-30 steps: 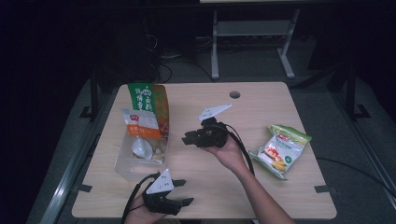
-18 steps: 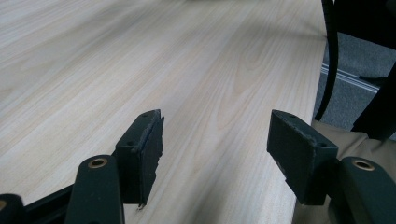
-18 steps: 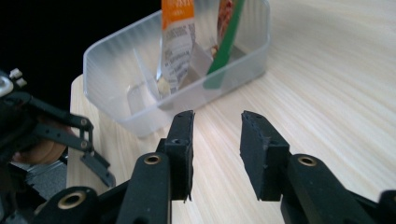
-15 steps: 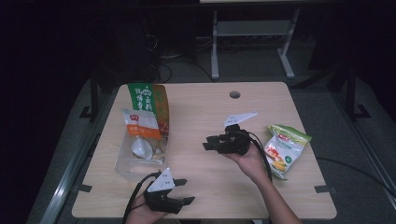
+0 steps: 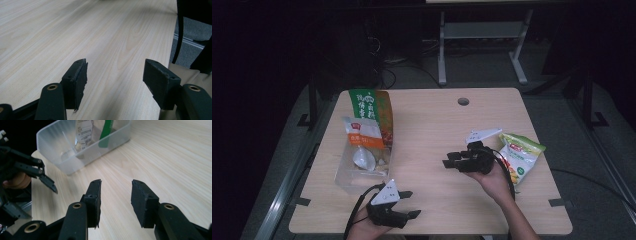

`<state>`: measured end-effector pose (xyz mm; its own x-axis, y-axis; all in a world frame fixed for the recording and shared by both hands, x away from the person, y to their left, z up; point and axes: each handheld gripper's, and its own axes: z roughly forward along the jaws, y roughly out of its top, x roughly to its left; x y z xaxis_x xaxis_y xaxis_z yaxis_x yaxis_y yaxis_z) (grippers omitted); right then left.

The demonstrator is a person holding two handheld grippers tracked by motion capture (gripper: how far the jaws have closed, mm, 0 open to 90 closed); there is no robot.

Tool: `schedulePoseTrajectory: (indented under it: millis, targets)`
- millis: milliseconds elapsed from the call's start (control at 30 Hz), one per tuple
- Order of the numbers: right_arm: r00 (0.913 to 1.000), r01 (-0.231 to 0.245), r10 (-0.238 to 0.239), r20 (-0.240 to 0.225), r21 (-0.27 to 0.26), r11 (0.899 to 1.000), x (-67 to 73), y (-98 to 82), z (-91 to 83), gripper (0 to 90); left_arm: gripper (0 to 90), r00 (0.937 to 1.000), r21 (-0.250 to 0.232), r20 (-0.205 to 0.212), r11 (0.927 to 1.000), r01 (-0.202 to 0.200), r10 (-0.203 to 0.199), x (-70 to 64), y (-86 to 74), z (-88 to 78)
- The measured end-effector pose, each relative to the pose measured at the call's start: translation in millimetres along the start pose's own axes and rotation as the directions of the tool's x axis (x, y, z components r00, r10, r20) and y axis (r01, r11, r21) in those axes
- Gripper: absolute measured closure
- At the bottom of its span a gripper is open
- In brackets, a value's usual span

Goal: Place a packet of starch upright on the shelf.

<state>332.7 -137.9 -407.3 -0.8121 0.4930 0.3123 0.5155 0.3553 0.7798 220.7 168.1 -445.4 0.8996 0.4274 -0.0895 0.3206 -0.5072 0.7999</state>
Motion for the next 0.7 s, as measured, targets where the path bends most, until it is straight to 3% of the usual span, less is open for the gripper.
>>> schedulePoseTrajectory:
  millis: [400, 700]
  targets:
    - [0.9984, -0.024, 0.025, 0.05, -0.018, 1.0, -5.8, -18.0, -31.9, 54.5, 35.4, 1.0, 0.003, 0.001, 1.0, -0.003, 0.003, -1.0, -0.1, 0.4]
    - [0.9922, -0.066, 0.069, 0.104, -0.03, 0.997, -14.6, -35.0, -59.5, 50.1, 35.4, 1.0, 0.006, -0.001, 1.0, -0.001, 0.001, -1.9, 0.0, 0.7]
